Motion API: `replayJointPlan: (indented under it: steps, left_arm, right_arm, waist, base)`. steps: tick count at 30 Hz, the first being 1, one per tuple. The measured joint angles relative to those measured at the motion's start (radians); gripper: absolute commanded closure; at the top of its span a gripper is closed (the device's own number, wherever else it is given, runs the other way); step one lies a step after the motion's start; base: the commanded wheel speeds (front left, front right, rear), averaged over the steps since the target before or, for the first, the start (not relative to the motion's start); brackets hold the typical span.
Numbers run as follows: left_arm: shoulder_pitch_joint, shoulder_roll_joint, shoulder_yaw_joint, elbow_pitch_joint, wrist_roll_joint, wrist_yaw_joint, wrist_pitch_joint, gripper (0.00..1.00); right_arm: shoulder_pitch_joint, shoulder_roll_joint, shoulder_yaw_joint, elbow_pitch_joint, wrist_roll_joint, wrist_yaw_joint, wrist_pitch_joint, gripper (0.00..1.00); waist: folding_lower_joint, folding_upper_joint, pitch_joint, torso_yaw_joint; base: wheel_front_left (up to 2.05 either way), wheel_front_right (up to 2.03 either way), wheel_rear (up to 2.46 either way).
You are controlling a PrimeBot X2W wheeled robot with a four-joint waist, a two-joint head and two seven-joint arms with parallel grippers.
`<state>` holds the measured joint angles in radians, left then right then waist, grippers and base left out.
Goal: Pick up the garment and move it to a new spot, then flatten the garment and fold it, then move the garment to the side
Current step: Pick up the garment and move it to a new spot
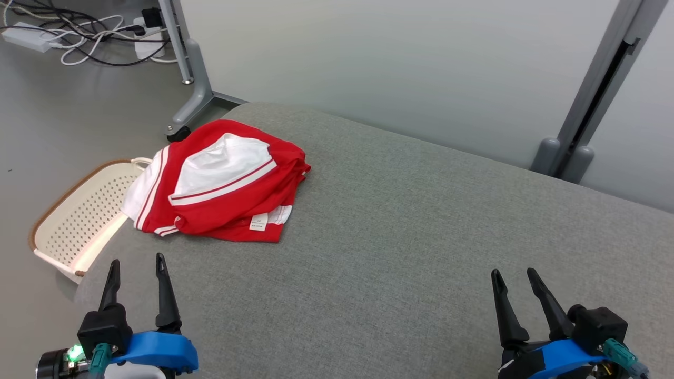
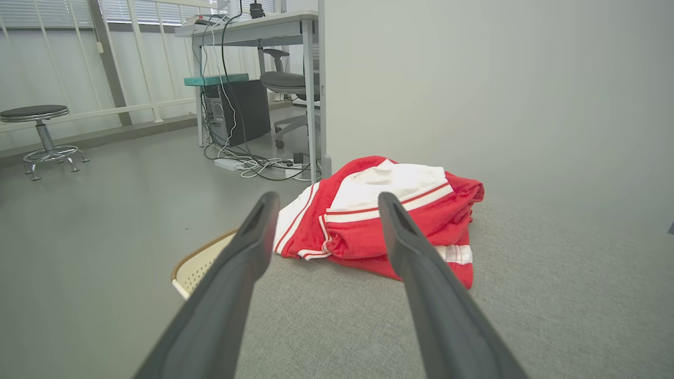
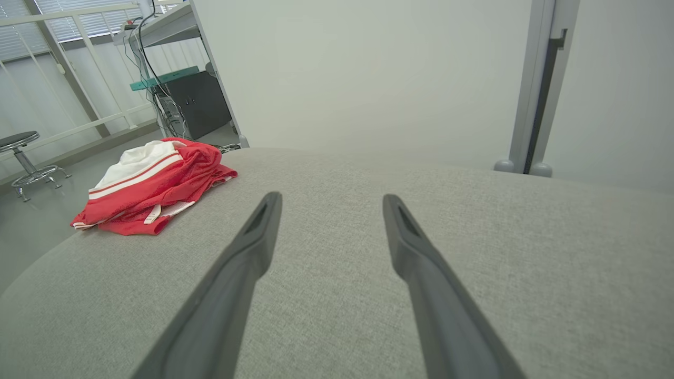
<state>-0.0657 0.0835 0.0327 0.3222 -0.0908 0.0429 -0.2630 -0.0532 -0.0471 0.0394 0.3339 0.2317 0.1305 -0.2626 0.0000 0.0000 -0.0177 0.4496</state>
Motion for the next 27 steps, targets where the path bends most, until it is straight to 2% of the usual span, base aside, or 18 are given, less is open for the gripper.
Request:
replayJointPlan:
  steps: [6,14,22,27]
  left_arm:
    - [0.002,0.005,0.015,0.001,-0.002,-0.001,0.0,0.0]
    - [0.005,0.004,0.037,-0.013,-0.006,0.004,0.0,0.0]
    - [-0.003,0.012,0.057,0.002,-0.015,-0.007,0.0,0.0]
    - [-0.093,0.036,0.076,0.02,-0.025,-0.026,0.0,0.0]
  right_arm:
    - [0.0,0.0,0.0,0.0,0.0,0.0,0.0,0.0]
    - [0.0,0.0,0.014,0.002,0.0,0.0,0.0,0.0]
    - [-0.001,0.0,0.016,0.0,-0.005,0.0,0.0,0.0]
    - [-0.012,0.0,0.006,-0.009,-0.039,0.0,0.0,0.0]
  waist:
    - [0.0,0.0001,0.006,0.041]
    - [0.0,0.0001,0.015,0.05]
    - [-0.0001,0.0,0.021,0.039]
    - [0.0,0.0,0.061,0.0]
  base:
    - [0.0,0.0,0.0]
    - [0.0,0.0,0.0]
    - [0.0,0.0,0.0]
    - [0.0,0.0,0.0]
